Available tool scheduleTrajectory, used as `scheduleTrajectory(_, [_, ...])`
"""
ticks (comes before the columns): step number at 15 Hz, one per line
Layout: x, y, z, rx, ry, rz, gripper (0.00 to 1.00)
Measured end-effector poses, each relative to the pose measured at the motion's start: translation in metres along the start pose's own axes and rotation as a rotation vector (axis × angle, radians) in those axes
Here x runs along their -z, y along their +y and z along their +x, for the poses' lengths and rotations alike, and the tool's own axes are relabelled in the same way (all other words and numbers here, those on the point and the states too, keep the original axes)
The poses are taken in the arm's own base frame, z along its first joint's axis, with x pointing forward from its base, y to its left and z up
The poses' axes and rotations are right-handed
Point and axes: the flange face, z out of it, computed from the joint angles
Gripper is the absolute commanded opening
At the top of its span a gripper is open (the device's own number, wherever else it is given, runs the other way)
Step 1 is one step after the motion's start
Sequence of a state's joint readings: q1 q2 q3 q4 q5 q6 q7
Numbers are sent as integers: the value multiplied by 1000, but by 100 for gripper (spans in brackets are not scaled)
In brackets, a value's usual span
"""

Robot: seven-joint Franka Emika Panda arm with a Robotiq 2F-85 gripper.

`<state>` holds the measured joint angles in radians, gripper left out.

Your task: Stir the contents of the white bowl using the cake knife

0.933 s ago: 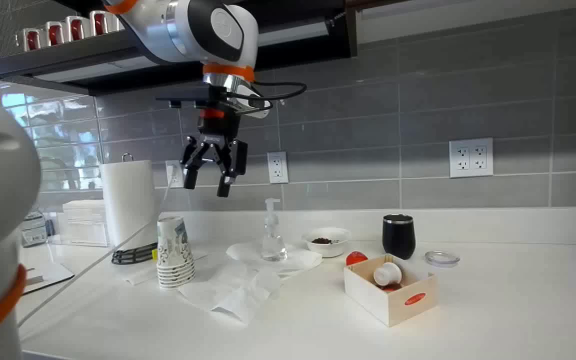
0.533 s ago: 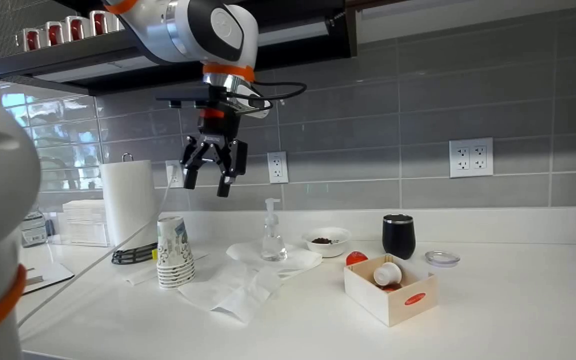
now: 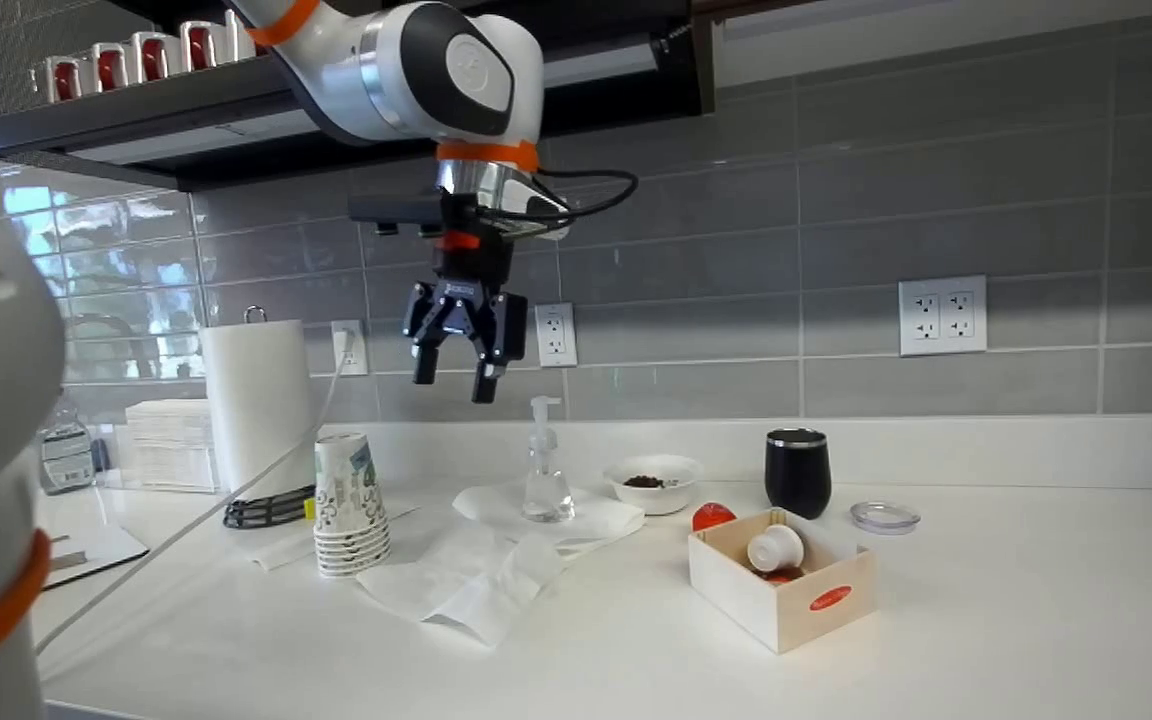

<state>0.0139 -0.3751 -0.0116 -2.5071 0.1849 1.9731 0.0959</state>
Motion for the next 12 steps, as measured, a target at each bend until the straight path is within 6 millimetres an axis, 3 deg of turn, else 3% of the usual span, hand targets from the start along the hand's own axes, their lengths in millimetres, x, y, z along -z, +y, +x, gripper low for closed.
scheduleTrajectory(7, [-18,71,50,-231,128,203,100])
scheduleTrajectory(12, [-26,105,83,-318,192,332,100])
